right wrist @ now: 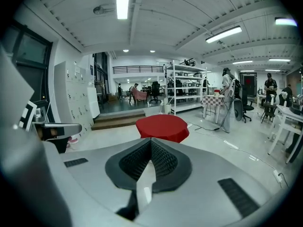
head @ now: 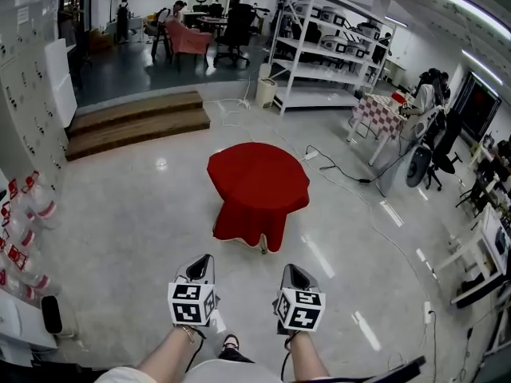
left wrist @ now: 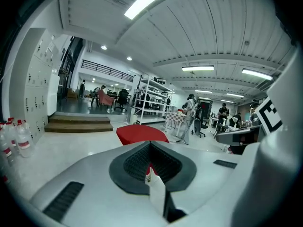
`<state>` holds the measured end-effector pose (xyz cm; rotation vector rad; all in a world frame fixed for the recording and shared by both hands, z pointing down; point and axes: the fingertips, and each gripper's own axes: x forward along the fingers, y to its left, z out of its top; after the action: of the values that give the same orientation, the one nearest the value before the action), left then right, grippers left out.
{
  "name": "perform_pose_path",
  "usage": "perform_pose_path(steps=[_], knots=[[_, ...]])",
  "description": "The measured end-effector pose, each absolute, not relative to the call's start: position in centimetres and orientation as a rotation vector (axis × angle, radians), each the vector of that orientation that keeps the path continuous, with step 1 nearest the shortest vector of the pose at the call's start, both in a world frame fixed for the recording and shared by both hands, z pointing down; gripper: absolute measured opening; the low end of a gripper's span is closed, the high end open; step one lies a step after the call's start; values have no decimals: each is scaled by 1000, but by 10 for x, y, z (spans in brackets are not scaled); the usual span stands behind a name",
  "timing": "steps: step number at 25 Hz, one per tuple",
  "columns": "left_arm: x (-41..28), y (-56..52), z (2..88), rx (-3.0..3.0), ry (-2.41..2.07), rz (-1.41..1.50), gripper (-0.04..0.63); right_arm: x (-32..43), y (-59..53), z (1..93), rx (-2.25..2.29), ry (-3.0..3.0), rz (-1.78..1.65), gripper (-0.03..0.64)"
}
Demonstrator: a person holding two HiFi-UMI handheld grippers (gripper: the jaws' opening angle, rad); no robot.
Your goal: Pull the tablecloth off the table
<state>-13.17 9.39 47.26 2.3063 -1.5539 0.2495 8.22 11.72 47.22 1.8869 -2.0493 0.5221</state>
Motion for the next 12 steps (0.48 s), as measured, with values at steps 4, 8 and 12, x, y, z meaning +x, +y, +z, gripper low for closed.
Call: perform_pose_path(steps=[4,8,12], knots=[[-118,71,472,2315,-1543,270,17,93,92,473,1886,-2052,540,26],[-112,46,469,2316,-1547,277,17,101,67,470,1891,-2066,549,26],[-101,19,460,2341,-1547,277,17,112,42,467,1909,-2076,555,25]])
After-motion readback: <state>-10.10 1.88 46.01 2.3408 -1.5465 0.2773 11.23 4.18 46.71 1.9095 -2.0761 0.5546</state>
